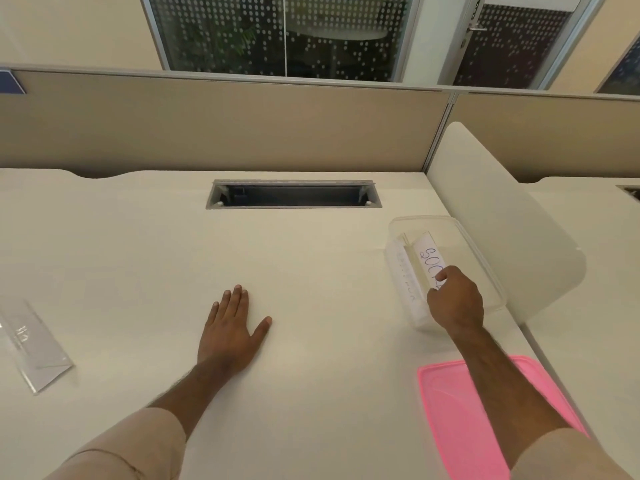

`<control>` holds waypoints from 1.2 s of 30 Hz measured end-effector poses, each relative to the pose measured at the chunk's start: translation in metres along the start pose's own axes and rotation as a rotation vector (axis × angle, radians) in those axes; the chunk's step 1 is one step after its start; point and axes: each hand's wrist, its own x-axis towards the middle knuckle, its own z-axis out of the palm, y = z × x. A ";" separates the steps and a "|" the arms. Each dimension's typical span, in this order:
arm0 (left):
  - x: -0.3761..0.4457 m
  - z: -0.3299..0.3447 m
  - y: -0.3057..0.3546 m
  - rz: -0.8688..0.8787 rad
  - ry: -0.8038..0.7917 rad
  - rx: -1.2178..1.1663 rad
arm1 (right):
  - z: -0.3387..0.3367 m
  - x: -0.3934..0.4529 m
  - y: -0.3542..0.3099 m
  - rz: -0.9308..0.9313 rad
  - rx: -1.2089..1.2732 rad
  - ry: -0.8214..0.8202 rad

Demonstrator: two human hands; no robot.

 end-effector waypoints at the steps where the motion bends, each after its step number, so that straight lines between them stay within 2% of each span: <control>1: 0.000 -0.001 0.000 -0.003 -0.006 -0.015 | 0.000 -0.002 -0.001 -0.015 0.024 0.018; 6: -0.010 -0.021 -0.012 -0.075 0.006 -0.125 | -0.001 -0.016 -0.010 -0.283 0.153 0.198; 9: -0.029 -0.043 -0.033 -0.118 0.145 -0.120 | 0.004 -0.026 -0.021 -0.403 0.217 0.243; 13: -0.051 -0.071 -0.067 -0.208 0.413 -0.097 | 0.022 -0.044 -0.046 -0.488 0.319 0.194; 16: -0.062 -0.087 -0.090 -0.436 0.625 -0.089 | 0.039 -0.059 -0.068 -0.542 0.392 0.111; 18: -0.068 -0.092 -0.104 -0.621 0.678 -0.114 | 0.052 -0.068 -0.083 -0.564 0.431 0.039; 23: -0.079 -0.096 -0.132 -0.904 0.658 -0.227 | 0.081 -0.094 -0.119 -0.653 0.447 -0.091; 27: -0.083 -0.094 -0.155 -1.042 0.514 -0.324 | 0.099 -0.113 -0.142 -0.705 0.447 -0.179; 31: -0.086 -0.088 -0.171 -1.048 0.481 -0.368 | 0.112 -0.128 -0.159 -0.726 0.442 -0.261; 36: -0.086 -0.092 -0.178 -0.999 0.582 -0.495 | 0.124 -0.140 -0.175 -0.735 0.448 -0.337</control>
